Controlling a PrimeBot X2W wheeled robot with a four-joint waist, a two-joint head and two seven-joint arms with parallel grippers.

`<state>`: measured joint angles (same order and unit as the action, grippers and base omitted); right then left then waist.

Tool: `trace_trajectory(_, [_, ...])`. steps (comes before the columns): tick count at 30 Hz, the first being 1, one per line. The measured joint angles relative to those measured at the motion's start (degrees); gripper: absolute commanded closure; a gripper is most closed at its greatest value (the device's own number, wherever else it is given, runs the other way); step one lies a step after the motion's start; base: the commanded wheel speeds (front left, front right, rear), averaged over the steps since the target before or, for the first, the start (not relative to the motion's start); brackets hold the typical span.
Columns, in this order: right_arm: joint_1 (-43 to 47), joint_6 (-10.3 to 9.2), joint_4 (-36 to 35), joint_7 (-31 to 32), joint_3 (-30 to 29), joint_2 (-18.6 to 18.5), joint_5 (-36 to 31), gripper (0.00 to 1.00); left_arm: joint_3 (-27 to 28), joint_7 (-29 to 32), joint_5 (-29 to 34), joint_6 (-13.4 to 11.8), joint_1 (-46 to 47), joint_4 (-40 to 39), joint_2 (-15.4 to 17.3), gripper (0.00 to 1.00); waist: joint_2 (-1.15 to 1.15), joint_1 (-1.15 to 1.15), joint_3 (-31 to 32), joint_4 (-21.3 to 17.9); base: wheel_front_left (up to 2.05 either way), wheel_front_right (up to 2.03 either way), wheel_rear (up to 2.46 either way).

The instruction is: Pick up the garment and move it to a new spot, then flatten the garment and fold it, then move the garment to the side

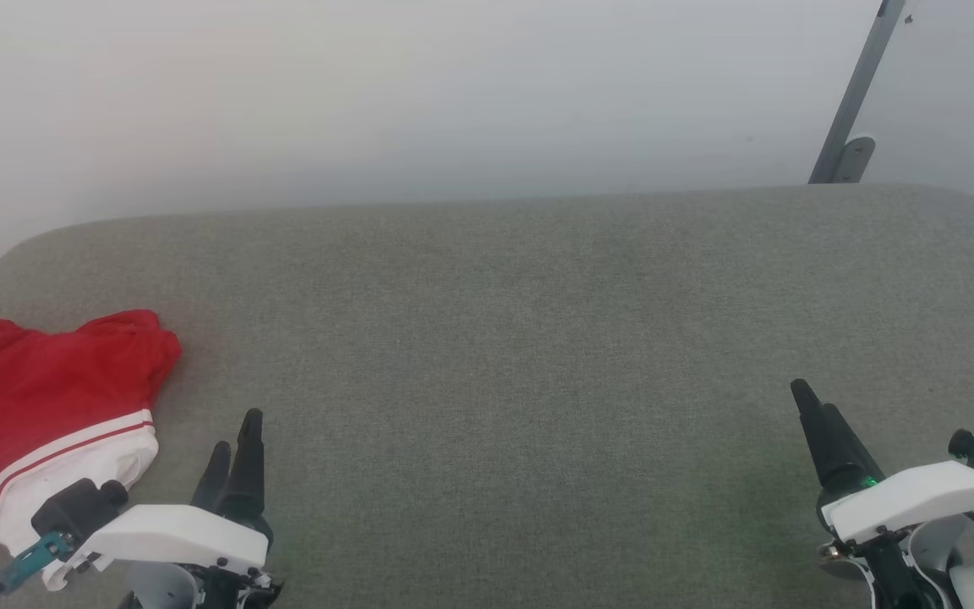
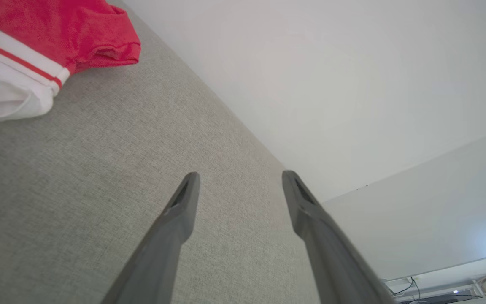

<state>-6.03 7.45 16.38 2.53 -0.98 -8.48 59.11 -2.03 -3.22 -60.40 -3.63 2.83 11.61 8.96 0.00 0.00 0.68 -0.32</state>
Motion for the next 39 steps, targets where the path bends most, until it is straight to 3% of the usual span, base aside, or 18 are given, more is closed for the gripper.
trace_trajectory(13, [-1.29,0.00,0.34,-0.38,0.42,-1.15,-9.36,0.00,-1.38,-2.45,10.76,-1.14,0.03,-0.37,1.64,0.00,0.00,0.00,0.22,0.09,0.00,0.00,0.00])
trace_trajectory(39, [-1.30,0.01,-1.22,-3.03,0.20,-2.94,-22.92,0.00,-1.97,-6.48,26.24,-1.75,-0.28,-3.20,2.96,0.00,0.00,0.00,0.69,-0.13,0.00,0.00,0.00])
